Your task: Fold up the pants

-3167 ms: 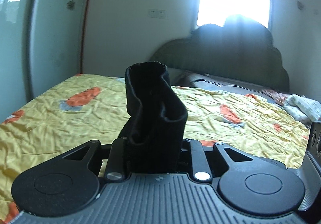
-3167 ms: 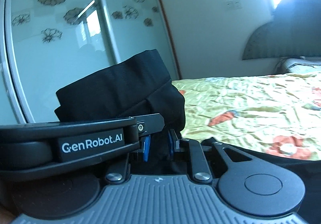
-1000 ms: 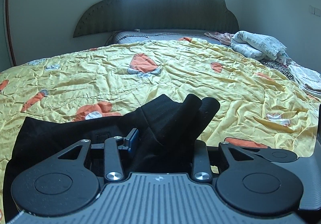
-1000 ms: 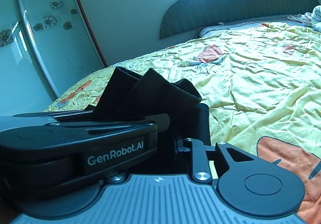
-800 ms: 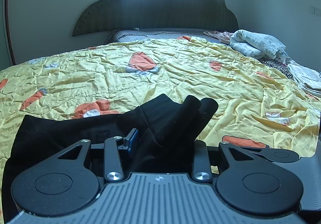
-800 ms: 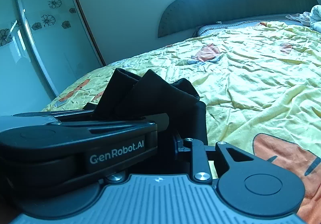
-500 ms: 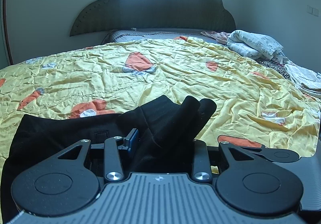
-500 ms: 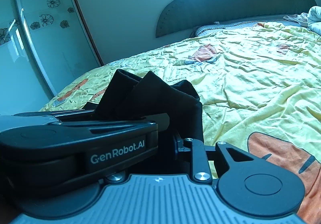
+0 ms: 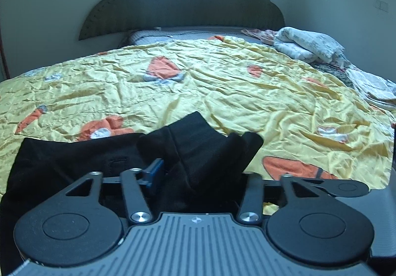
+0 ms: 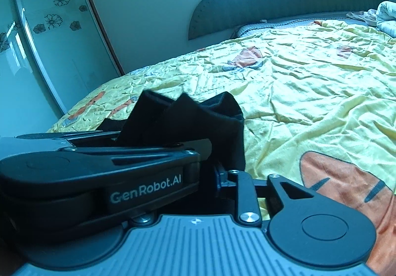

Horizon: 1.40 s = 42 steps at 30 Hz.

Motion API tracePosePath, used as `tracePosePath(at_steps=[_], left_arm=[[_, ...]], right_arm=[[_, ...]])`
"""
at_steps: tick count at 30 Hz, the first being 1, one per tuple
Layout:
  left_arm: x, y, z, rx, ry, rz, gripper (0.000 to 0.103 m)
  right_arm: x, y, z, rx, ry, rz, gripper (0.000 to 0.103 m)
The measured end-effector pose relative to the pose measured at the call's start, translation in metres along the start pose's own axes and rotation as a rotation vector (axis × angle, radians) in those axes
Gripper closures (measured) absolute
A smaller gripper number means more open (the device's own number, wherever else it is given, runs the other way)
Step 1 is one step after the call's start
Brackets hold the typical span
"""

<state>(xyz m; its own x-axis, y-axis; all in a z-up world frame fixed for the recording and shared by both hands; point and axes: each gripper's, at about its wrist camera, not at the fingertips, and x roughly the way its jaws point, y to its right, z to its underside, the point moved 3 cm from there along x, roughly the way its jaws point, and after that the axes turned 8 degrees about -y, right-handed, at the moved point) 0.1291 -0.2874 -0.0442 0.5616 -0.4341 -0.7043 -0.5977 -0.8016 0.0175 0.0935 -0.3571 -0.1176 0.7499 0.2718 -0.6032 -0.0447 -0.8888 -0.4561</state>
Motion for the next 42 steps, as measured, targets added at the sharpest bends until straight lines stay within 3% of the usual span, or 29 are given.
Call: tracePosePath(at_steps=[4,6,8,10,12,15,18,23,27,30,33,37,38,39,42], left_arm=[[-0.014,0.006,0.003,0.032,0.019,0.117,0.035],[-0.026,0.007,0.003,0.051,0.032,0.186,0.030],[-0.040,0.000,0.002,0.059,0.060,0.212,0.025],[-0.050,-0.016,-0.001,0.051,0.092,0.184,0.023],[-0.055,-0.040,-0.008,0.019,0.118,0.111,0.022],[-0.046,-0.083,-0.018,-0.056,0.103,-0.065,0.025],[-0.031,-0.123,-0.022,-0.135,0.038,-0.178,0.030],[-0.019,-0.148,-0.016,-0.170,-0.019,-0.186,0.033],[0.000,-0.148,-0.010,-0.130,-0.065,-0.195,0.031],[0.022,-0.166,-0.001,-0.164,-0.133,-0.234,0.028],[0.014,-0.175,0.000,-0.208,-0.116,-0.235,0.032],[-0.010,-0.165,0.000,-0.173,-0.064,-0.225,0.031],[-0.012,-0.161,0.000,-0.171,-0.062,-0.216,0.030],[-0.013,-0.158,0.002,-0.172,-0.070,-0.208,0.030],[-0.012,-0.150,0.015,-0.170,-0.092,-0.185,0.027]], right_arm=[[-0.011,0.009,0.006,0.008,-0.005,0.041,0.069],[-0.018,0.016,0.009,0.006,-0.014,0.102,0.060],[-0.027,0.026,0.011,0.007,-0.002,0.176,0.059],[-0.038,0.038,0.009,0.049,0.032,0.242,0.059],[-0.052,0.049,0.005,0.127,0.098,0.255,0.057],[-0.062,0.053,-0.004,0.210,0.155,0.119,0.056],[-0.052,0.033,-0.021,0.150,0.154,0.018,0.055],[0.001,-0.030,-0.050,-0.154,-0.001,-0.094,0.055],[0.049,-0.057,-0.057,-0.310,-0.139,-0.070,0.058],[0.071,-0.044,-0.063,-0.282,-0.147,0.055,0.058],[0.056,-0.040,-0.061,-0.237,-0.103,0.058,0.057],[0.030,-0.059,-0.050,-0.298,-0.056,0.038,0.057],[0.030,-0.060,-0.049,-0.305,-0.067,0.019,0.055],[0.030,-0.063,-0.045,-0.311,-0.084,0.012,0.045],[0.044,-0.065,-0.032,-0.350,-0.121,0.080,0.030]])
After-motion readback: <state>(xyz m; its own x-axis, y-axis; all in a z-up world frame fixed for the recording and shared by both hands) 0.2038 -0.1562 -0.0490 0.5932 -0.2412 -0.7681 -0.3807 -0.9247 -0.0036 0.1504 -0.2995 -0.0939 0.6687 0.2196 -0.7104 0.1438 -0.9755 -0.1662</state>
